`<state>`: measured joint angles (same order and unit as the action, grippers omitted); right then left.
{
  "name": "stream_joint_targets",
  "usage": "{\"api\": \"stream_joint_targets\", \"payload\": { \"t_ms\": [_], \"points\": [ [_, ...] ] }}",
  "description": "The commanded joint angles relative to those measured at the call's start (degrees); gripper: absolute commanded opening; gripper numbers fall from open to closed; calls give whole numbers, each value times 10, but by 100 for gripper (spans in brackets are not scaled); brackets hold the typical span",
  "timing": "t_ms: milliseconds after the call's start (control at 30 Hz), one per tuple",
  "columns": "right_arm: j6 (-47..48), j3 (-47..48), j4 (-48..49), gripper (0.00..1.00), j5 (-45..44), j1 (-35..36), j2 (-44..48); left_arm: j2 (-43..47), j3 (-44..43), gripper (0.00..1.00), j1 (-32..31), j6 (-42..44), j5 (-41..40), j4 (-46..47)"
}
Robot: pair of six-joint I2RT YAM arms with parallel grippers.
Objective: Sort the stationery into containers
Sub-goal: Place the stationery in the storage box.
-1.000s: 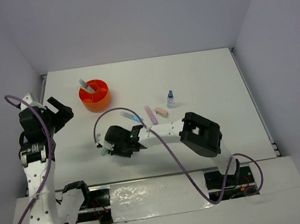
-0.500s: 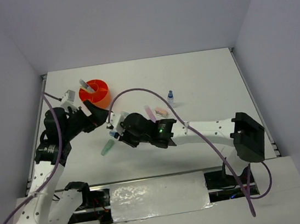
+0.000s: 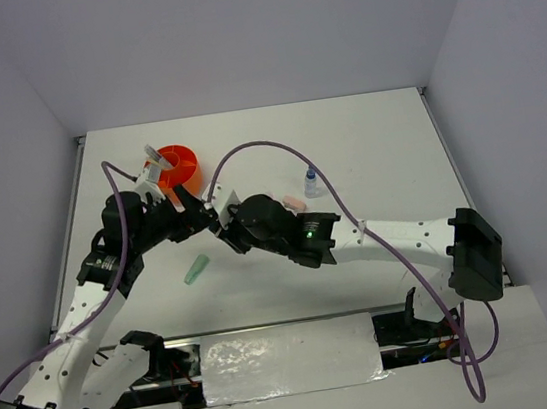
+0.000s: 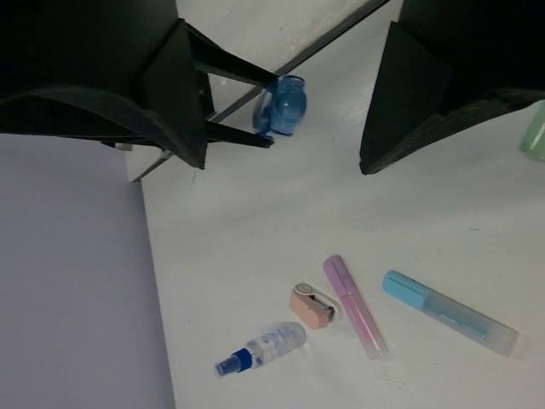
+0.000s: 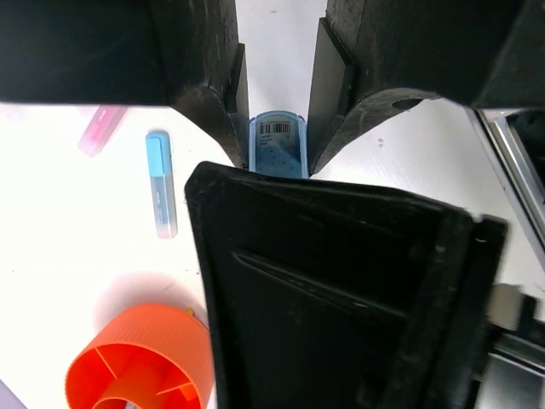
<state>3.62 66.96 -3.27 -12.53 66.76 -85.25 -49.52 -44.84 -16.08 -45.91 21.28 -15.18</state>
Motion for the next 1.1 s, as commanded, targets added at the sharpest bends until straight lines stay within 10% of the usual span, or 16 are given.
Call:
{"api": "stream_joint_targets", "payload": {
  "t_ms": [0,367,500,733,900,1067],
  "points": [
    [-7,9,27,0,-27,-4,8,12,-2,80,-3,-19,36,47],
    [-5,18,23,3,-12,-14,1,-5,-21,2,-3,11,34,31],
    [-19,2,25,68,-17,-26,24,-22,-71,0,-3,65,-45,-21],
    [-64,-134,31,73,-7,-79,176,-100,-223,0,19,192,-400,-87],
    [-67,-187,19,74,2,-81,268,-156,-220,0,256,249,-170,71],
    [-82,-243,19,74,29,-79,321,-291,-266,0,312,254,-56,242]
  ]
}}
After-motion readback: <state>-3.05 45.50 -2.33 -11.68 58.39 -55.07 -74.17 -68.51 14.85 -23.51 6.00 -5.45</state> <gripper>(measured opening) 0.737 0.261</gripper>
